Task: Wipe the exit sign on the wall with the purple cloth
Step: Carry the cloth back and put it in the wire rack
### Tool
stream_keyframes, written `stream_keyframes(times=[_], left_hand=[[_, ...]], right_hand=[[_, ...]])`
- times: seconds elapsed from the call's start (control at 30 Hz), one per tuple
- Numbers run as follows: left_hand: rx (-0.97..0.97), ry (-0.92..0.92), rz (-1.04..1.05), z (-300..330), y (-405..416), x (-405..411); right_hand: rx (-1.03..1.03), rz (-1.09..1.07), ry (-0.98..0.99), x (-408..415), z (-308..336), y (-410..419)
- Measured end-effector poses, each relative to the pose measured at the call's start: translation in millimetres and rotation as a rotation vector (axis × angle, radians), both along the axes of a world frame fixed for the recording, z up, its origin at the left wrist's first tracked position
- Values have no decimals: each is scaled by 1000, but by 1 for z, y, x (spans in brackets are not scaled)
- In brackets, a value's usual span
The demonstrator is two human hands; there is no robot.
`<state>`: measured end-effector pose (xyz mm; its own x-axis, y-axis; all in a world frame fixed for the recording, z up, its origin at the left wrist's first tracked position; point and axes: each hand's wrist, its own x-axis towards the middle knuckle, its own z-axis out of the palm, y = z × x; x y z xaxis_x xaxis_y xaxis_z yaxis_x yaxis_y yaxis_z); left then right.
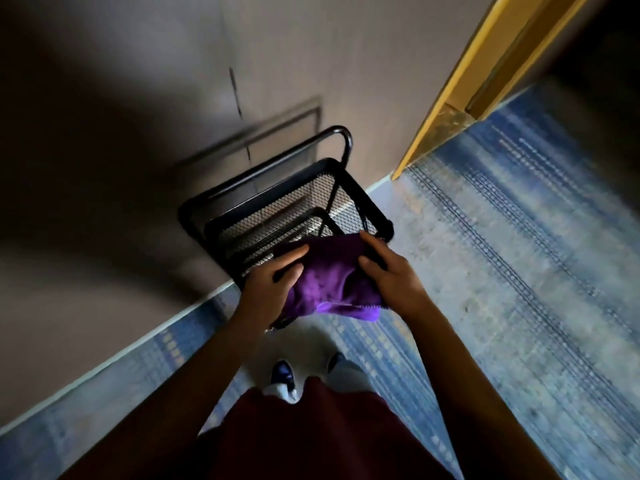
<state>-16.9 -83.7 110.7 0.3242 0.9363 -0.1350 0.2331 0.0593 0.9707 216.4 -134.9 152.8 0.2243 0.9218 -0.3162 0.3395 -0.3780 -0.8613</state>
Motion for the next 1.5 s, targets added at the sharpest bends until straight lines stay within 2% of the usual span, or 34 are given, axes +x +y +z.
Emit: stream_keyframes(times=[0.3, 0.47, 0.57, 0.7, 0.8, 1.13, 1.2, 1.33, 1.5], left_hand=[[-138, 44, 231, -51, 52, 25], [-199, 195, 292, -71, 77, 41], [-274, 305, 280, -82, 88, 47], [-326, 473, 197, -103, 92, 55], [-349, 534, 178, -115, 86, 61], [-362, 568, 62, -127, 69, 78], [-330, 635, 9, -128, 71, 74], [-208, 889, -100, -128, 79, 72], [-144, 1002, -190, -126, 82, 76]], right_hand=[[-120, 383, -80, 29, -64, 111], [-168, 498, -144, 40, -104, 169], [-201, 576, -236, 38, -124, 189], [-255, 650, -286, 43, -142, 201], [-276, 694, -302, 47, -151, 199], [-252, 737, -525, 62, -174, 195], [-240, 729, -571, 60, -178, 191], [-225, 672, -704, 56, -180, 180], [-253, 598, -763, 53, -180, 168]])
